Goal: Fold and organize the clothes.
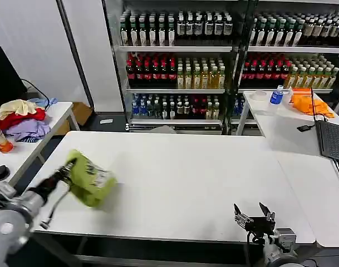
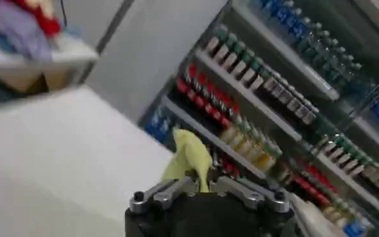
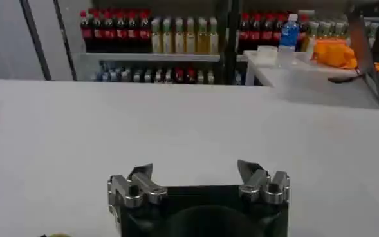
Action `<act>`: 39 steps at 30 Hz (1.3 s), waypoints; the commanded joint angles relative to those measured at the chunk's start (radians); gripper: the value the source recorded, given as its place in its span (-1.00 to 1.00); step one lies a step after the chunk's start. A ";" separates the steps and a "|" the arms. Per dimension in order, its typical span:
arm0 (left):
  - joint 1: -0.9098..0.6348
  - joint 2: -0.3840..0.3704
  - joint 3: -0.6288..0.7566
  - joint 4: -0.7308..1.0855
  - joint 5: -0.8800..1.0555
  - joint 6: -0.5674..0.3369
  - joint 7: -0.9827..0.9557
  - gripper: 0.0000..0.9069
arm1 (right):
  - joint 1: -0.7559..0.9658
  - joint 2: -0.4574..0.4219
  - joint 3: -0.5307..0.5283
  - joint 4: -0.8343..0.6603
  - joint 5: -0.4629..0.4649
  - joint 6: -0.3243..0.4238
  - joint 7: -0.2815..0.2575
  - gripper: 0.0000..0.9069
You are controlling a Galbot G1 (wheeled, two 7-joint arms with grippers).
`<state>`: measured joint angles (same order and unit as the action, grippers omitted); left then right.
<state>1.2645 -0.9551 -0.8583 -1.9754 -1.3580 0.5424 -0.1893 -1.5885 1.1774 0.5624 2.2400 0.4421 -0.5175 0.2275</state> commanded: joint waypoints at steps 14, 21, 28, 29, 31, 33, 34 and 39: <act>0.010 -0.120 0.497 -0.022 0.977 -0.161 0.064 -0.93 | -0.016 0.007 0.031 -0.007 0.002 0.013 0.000 1.00; -0.002 -0.113 0.606 -0.104 0.953 -0.141 0.069 -0.93 | -0.024 0.010 0.037 -0.014 -0.001 0.017 -0.001 1.00; -0.047 -0.184 0.767 0.005 1.066 -0.146 0.084 -0.93 | -0.022 0.014 0.034 -0.014 -0.006 0.017 -0.001 1.00; -0.059 -0.202 0.793 0.021 1.075 -0.145 0.082 -0.93 | -0.021 0.014 0.034 -0.014 -0.006 0.018 -0.001 1.00; -0.083 -0.240 0.841 0.043 1.078 -0.141 0.074 -0.93 | -0.021 0.013 0.035 -0.012 -0.006 0.017 -0.001 1.00; -0.109 -0.279 0.882 0.065 1.080 -0.135 0.068 -0.91 | -0.020 0.011 0.035 -0.011 -0.006 0.016 -0.002 1.00; -0.121 -0.299 0.899 0.072 1.083 -0.131 0.066 -0.80 | -0.020 0.010 0.035 -0.011 -0.006 0.015 -0.002 1.00; -0.157 -0.354 0.950 0.092 1.076 -0.138 0.070 1.00 | -0.001 0.005 0.030 -0.016 -0.003 0.015 -0.002 1.00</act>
<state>1.1777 -1.1837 -0.0925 -1.9389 -0.3484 0.4141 -0.1256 -1.6006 1.1834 0.5948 2.2277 0.4384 -0.5022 0.2252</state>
